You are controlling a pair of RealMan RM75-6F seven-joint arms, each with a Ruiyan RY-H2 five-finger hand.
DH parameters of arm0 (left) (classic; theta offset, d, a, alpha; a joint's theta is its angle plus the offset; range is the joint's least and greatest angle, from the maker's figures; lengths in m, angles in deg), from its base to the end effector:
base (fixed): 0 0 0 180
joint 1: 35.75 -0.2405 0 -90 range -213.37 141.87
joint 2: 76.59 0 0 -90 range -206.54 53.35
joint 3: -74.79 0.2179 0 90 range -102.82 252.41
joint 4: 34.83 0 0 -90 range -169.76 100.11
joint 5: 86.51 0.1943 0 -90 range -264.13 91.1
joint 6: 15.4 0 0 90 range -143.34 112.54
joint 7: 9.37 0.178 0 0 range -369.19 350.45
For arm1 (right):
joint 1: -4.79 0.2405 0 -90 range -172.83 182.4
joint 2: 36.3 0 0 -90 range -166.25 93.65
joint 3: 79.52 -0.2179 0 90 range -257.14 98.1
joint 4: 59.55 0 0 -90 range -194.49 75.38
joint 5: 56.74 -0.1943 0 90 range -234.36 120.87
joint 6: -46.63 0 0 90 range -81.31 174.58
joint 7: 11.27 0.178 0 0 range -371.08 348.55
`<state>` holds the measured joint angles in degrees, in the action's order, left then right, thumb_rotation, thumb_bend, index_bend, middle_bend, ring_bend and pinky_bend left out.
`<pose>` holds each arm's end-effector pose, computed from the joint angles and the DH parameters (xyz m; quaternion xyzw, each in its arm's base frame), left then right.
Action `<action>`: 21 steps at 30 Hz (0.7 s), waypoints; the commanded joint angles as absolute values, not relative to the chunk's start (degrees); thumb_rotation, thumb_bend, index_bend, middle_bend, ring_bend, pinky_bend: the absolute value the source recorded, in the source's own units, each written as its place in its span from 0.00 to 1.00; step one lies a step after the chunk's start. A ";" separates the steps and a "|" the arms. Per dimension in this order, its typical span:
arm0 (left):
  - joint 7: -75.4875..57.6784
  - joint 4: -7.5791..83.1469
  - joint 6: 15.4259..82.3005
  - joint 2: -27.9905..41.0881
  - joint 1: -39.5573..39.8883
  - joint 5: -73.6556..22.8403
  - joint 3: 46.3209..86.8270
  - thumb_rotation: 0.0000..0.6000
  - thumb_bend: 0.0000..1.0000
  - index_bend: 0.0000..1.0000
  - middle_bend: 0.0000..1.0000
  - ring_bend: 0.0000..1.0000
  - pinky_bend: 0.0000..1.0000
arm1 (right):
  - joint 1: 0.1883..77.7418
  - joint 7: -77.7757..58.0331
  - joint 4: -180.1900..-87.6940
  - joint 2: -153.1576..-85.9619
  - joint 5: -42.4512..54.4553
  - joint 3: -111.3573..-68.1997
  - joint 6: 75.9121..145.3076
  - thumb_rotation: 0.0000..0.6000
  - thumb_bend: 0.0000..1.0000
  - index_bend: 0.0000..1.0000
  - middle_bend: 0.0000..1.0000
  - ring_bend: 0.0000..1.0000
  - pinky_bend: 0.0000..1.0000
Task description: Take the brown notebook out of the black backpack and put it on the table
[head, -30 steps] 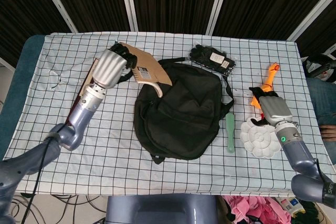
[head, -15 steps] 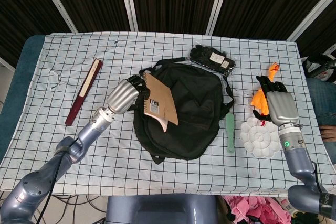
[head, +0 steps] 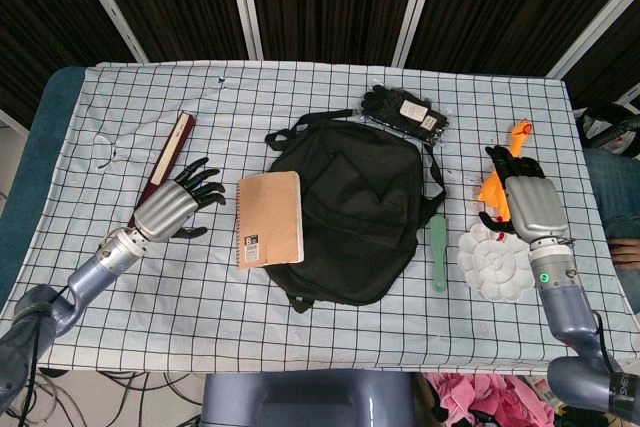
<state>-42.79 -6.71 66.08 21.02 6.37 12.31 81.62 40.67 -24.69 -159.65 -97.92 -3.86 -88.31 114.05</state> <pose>-0.1738 0.3695 0.0413 -0.7910 -0.1899 -0.4742 0.3368 -0.1888 -0.3485 0.1463 0.6130 -0.4089 0.3685 0.5668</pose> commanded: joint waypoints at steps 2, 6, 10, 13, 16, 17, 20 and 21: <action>-40.10 4.33 62.82 12.03 3.58 9.67 81.66 1.00 0.03 0.29 0.21 0.03 0.00 | 40.54 -25.51 -159.51 -98.16 -4.06 -88.95 114.25 1.00 0.20 0.06 0.04 0.12 0.09; -30.15 16.67 66.79 5.82 0.27 6.50 78.90 1.00 0.07 0.29 0.22 0.03 0.00 | 39.47 -26.37 -158.52 -98.16 -2.89 -89.03 116.03 1.00 0.20 0.06 0.04 0.12 0.09; -17.99 26.77 73.75 1.48 -6.23 3.29 77.14 1.00 0.07 0.29 0.21 0.03 0.00 | 36.04 -24.95 -158.26 -97.80 2.09 -87.32 119.76 1.00 0.20 0.02 0.04 0.12 0.09; -15.41 32.44 76.05 -0.77 -10.35 1.15 77.28 1.00 0.07 0.28 0.21 0.03 0.00 | 32.64 -23.14 -158.85 -97.72 7.52 -85.00 123.58 1.00 0.20 0.01 0.04 0.11 0.09; -13.85 37.35 77.31 -3.19 -14.23 -0.58 78.25 1.00 0.07 0.28 0.21 0.03 0.00 | 28.72 -21.52 -158.59 -98.55 13.95 -81.81 128.18 1.00 0.20 0.00 0.04 0.11 0.09; -13.34 38.47 77.75 -3.85 -15.32 -0.92 78.66 1.00 0.07 0.28 0.21 0.03 0.00 | 27.47 -21.29 -158.30 -98.84 15.63 -80.73 129.55 1.00 0.20 0.00 0.04 0.11 0.09; -11.23 42.54 80.49 -5.82 -19.70 -2.61 79.44 1.00 0.07 0.27 0.22 0.04 0.00 | 22.82 -20.63 -156.38 -100.47 20.55 -77.37 134.62 1.00 0.20 0.00 0.04 0.11 0.09; -10.45 43.92 80.94 -6.35 -20.93 -3.41 79.52 1.00 0.07 0.26 0.21 0.04 0.00 | 21.32 -20.17 -155.53 -101.21 21.81 -76.56 136.18 1.00 0.20 0.00 0.04 0.11 0.09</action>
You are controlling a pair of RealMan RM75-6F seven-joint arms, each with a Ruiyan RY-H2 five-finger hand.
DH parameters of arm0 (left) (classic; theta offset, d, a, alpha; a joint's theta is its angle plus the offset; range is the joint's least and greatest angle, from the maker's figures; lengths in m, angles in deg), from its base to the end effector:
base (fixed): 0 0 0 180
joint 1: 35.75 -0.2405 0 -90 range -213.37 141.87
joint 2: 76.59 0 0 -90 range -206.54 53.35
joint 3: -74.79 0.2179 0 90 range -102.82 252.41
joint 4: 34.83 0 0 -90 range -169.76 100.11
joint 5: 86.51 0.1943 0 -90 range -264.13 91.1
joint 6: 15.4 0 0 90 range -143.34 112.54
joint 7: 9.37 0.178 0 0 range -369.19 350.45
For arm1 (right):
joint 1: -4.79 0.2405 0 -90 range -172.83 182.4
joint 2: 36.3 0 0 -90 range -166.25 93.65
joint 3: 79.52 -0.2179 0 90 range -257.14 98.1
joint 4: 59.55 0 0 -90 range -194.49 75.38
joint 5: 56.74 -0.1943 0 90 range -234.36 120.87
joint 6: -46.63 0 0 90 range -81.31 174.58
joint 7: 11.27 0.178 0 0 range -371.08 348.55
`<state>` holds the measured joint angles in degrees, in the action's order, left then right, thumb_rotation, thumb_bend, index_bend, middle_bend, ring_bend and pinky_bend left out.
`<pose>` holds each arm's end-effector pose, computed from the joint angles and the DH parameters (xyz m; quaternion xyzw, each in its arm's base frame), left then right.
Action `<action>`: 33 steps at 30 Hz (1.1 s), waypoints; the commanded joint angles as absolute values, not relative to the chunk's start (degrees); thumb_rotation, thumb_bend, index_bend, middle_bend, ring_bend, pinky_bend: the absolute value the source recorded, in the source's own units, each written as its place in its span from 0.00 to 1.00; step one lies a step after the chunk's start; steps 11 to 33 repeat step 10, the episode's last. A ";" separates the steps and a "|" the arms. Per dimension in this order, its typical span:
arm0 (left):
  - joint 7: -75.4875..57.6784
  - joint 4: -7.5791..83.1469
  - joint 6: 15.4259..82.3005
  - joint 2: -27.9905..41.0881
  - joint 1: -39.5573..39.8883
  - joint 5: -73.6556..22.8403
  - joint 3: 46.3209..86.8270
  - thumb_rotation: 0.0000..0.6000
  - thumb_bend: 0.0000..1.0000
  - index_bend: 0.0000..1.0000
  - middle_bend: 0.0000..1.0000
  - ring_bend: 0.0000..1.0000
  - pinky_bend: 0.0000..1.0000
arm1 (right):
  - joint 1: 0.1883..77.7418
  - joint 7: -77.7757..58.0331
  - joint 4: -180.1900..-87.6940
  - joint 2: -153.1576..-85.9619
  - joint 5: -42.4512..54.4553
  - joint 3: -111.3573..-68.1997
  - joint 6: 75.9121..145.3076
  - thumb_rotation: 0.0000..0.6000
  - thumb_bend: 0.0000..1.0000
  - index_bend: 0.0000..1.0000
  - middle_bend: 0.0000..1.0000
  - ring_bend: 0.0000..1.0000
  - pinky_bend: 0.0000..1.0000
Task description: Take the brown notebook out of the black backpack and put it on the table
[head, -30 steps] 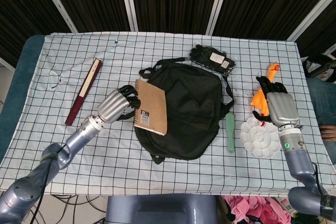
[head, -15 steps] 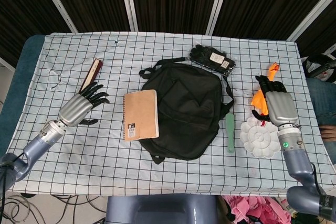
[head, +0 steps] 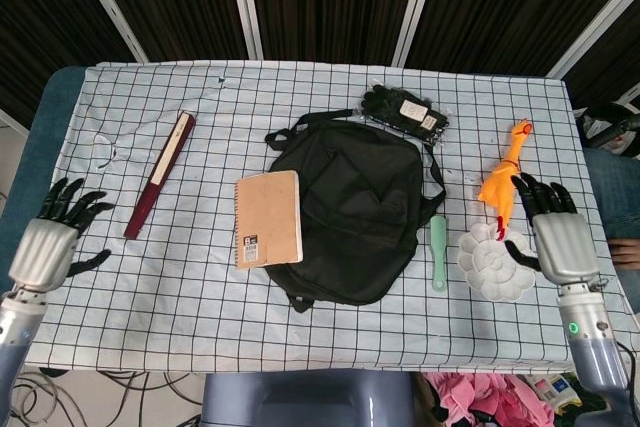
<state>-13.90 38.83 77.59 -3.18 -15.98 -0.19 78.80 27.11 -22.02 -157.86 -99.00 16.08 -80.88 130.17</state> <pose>-0.2477 0.2641 0.1421 -0.6512 -0.2648 -0.4504 0.5504 -0.2215 -0.2792 0.1584 0.6189 -0.3352 0.3876 0.5953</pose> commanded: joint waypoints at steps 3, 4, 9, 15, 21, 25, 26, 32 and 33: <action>-8.75 48.04 80.59 -7.94 -23.92 -6.13 79.94 1.00 0.07 0.24 0.21 0.03 0.00 | 17.64 -19.35 -152.21 -103.79 24.53 -75.14 140.04 1.00 0.20 0.00 0.03 0.10 0.09; -8.55 49.35 80.15 -8.40 -24.67 -6.90 80.09 1.00 0.07 0.23 0.21 0.03 0.00 | 16.64 -19.48 -151.15 -104.65 24.95 -74.95 140.99 1.00 0.20 0.00 0.02 0.09 0.09; -7.81 54.50 76.39 -11.19 -25.38 -9.51 79.37 1.00 0.07 0.20 0.18 0.00 0.00 | 15.04 -23.03 -149.96 -105.58 25.86 -75.47 141.62 1.00 0.20 0.00 0.02 0.08 0.08; -6.99 54.75 75.82 -11.29 -25.48 -10.29 79.01 1.00 0.07 0.20 0.17 0.00 0.00 | 14.84 -23.33 -150.34 -105.61 25.90 -75.53 141.37 1.00 0.20 0.00 0.02 0.08 0.08; -6.99 54.75 75.82 -11.29 -25.48 -10.29 79.01 1.00 0.07 0.20 0.17 0.00 0.00 | 14.84 -23.33 -150.34 -105.61 25.90 -75.53 141.37 1.00 0.20 0.00 0.02 0.08 0.08; -6.99 54.75 75.82 -11.29 -25.48 -10.29 79.01 1.00 0.07 0.20 0.17 0.00 0.00 | 14.84 -23.33 -150.34 -105.61 25.90 -75.53 141.37 1.00 0.20 0.00 0.02 0.08 0.08; -6.99 54.75 75.82 -11.29 -25.48 -10.29 79.01 1.00 0.07 0.20 0.17 0.00 0.00 | 14.84 -23.33 -150.34 -105.61 25.90 -75.53 141.37 1.00 0.20 0.00 0.02 0.08 0.08; -6.99 54.75 75.82 -11.29 -25.48 -10.29 79.01 1.00 0.07 0.20 0.17 0.00 0.00 | 14.84 -23.33 -150.34 -105.61 25.90 -75.53 141.37 1.00 0.20 0.00 0.02 0.08 0.08; -6.99 54.75 75.82 -11.29 -25.48 -10.29 79.01 1.00 0.07 0.20 0.17 0.00 0.00 | 14.84 -23.33 -150.34 -105.61 25.90 -75.53 141.37 1.00 0.20 0.00 0.02 0.08 0.08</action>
